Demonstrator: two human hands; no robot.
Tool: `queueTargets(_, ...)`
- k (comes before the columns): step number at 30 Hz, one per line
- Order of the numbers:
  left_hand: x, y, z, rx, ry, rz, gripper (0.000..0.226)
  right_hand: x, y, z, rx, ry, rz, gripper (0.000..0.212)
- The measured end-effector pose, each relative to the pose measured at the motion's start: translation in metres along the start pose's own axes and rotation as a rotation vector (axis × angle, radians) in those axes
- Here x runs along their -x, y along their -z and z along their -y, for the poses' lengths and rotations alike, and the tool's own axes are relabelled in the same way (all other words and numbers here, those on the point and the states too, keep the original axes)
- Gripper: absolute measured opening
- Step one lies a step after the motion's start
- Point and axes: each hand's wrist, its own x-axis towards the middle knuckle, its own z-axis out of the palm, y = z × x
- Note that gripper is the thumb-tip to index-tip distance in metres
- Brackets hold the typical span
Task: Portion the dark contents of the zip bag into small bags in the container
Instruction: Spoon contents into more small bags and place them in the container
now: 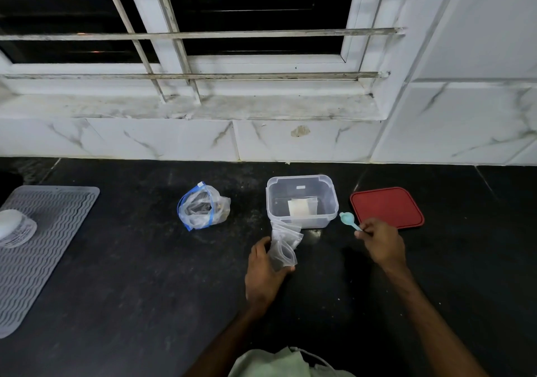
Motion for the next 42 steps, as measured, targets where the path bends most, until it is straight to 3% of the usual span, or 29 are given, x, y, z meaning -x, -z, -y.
queueTargets(4, -0.004, 0.0, 0.0, -0.029, -0.009, -0.062, 0.065, 0.007, 0.005, 0.006, -0.076, -0.021, -0.062, 0.016)
queueTargets(8, -0.008, -0.002, -0.005, 0.117, 0.039, -0.152, 0.048, 0.016, 0.01, 0.014, -0.124, -0.016, -0.106, 0.015)
queueTargets(15, -0.03, -0.019, 0.002, 0.309, 0.186, -0.172, 0.065, 0.025, 0.009, 0.028, -0.149, 0.007, -0.126, 0.014)
queueTargets(22, -0.016, -0.014, -0.005, 0.249, 0.144, -0.229, 0.108, 0.012, 0.008, 0.032, -0.18, 0.065, -0.142, 0.018)
queueTargets(27, -0.011, -0.013, -0.005, 0.203, 0.127, -0.224, 0.109, 0.0, 0.012, 0.046, -0.201, 0.136, -0.143, 0.015)
queueTargets(35, -0.004, -0.008, 0.002, 0.109, 0.107, -0.187, 0.115, -0.003, 0.005, 0.055, -0.267, 0.173, -0.124, 0.027)
queueTargets(42, 0.003, -0.008, 0.004, -0.007, 0.054, -0.143, 0.105, 0.001, -0.004, 0.055, -0.247, 0.163, -0.086, 0.016)
